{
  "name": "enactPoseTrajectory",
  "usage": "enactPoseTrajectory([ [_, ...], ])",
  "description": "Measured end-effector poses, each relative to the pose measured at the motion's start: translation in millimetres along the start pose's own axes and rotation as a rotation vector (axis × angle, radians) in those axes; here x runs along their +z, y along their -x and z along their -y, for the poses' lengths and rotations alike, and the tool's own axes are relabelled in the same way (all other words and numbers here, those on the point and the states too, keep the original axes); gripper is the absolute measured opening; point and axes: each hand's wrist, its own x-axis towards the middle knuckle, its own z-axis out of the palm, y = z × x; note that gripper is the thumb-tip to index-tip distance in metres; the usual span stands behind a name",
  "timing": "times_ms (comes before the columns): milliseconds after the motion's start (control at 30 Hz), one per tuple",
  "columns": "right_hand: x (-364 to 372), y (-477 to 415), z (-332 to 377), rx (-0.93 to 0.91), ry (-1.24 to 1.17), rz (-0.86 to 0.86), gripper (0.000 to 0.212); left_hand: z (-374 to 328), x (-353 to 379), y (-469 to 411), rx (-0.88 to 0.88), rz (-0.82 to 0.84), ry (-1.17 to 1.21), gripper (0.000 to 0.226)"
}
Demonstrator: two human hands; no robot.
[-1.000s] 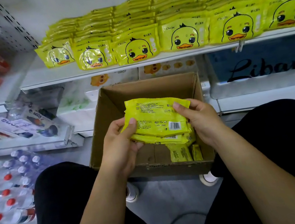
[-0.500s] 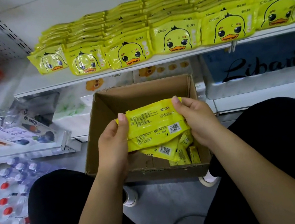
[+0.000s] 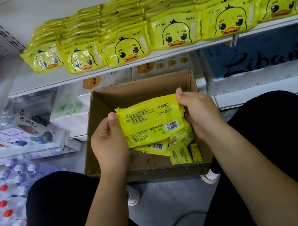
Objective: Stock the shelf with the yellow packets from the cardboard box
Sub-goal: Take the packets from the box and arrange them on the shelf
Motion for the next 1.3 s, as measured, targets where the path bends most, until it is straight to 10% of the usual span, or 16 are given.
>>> enactPoseTrajectory([
  [367, 5, 5, 6, 0.013, -0.023, 0.195, 0.012, -12, -2, -6, -0.211, 0.036, 0.176, 0.051],
  [800, 36, 7, 9, 0.006, -0.183, 0.19, 0.025, 13, -19, -17, -0.444, 0.138, 0.333, 0.032],
  [1033, 75, -5, 17, -0.295, 0.52, 0.169, 0.027, 14, -58, -72, -0.273, 0.121, 0.125, 0.046],
  [1300, 147, -29, 42, -0.491, 0.621, 0.17, 0.015, 27, -98, -154, -0.217, 0.201, 0.137, 0.091],
])
